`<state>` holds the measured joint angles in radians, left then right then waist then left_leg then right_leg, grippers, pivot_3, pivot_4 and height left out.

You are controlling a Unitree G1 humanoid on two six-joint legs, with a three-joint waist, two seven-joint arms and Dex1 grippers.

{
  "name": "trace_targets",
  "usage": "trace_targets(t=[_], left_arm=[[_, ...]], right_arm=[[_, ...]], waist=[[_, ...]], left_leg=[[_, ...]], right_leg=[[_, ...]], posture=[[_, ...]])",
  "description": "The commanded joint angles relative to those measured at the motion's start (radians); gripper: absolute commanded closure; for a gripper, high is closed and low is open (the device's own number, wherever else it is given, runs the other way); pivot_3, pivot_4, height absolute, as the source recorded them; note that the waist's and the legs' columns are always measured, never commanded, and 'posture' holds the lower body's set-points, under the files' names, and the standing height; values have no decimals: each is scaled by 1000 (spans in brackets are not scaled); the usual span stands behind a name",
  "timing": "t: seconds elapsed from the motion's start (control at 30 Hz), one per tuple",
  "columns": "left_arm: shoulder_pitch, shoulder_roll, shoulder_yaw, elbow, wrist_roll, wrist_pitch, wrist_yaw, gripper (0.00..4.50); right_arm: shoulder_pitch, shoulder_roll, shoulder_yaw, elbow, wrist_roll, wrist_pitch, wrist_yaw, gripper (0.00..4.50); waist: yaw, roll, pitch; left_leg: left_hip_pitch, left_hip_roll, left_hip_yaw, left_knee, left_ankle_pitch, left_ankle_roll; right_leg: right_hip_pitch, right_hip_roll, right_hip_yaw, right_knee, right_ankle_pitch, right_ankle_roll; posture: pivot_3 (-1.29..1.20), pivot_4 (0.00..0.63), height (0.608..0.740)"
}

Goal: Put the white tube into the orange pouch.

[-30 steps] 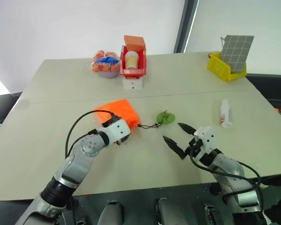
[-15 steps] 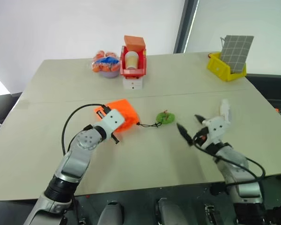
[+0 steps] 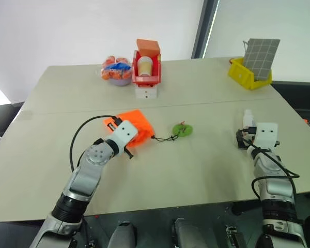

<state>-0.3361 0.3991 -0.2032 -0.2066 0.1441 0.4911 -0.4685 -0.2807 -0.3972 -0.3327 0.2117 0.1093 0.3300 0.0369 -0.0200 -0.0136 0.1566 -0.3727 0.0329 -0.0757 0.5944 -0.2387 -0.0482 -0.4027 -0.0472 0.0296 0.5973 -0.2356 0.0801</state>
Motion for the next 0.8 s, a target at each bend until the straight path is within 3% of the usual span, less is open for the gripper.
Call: trace_targets(t=[0.03, 0.2, 0.23, 0.3, 0.47, 0.67, 0.8], left_arm=[[-8, -2, 3, -6, 10, -23, 16, 4347], [-9, -4, -6, -6, 8, -24, 16, 4347], [-10, -3, -7, -4, 9, -26, 16, 4376], [-12, 1, -8, 2, 11, -30, 16, 4385], [-16, 7, -2, 8, 9, -33, 15, 4385], [-10, 8, -3, 6, 7, -34, 16, 4385], [-10, 7, -2, 5, 5, -33, 17, 4385]], right_arm=[[-22, 7, -43, -17, 48, 21, 1, 0], [-22, 4, -44, -8, 68, 4, 20, 0], [-24, 4, -45, -5, 74, 1, 27, 256], [-26, 2, -47, -3, 81, -1, 34, 903], [-24, 2, -47, -7, 82, 2, 32, 3438], [-6, 2, -36, -29, 75, -12, 43, 3519], [41, -20, 36, -118, 70, -81, 168, 3519]], waist=[[0, 0, 0], [2, 0, 0], [2, 0, 0], [2, 0, 0], [2, 0, 0], [2, 0, 0], [0, 1, 0]], left_leg=[[0, 0, 0, 0, 0, 0], [0, 0, 0, 1, 0, 0], [0, 0, 0, 1, 0, 0], [0, 0, 0, 1, 0, 0], [0, 0, 0, 1, 0, 0], [0, 0, 0, 1, 0, 0], [0, 0, 0, 0, 0, 0]], right_leg=[[0, 0, 0, 0, 0, 0], [0, 0, 0, 1, -1, 2], [0, 0, 0, 1, -1, 2], [0, 0, 0, 1, -1, 2], [0, 0, 0, 1, -1, 1], [0, 0, 0, 1, -1, 1], [0, 0, 0, 1, -1, 1]], posture=[[0, 150, 740], [0, 150, 740], [0, 150, 740], [0, 150, 740], [0, 150, 740], [0, 150, 740], [0, 150, 740]])
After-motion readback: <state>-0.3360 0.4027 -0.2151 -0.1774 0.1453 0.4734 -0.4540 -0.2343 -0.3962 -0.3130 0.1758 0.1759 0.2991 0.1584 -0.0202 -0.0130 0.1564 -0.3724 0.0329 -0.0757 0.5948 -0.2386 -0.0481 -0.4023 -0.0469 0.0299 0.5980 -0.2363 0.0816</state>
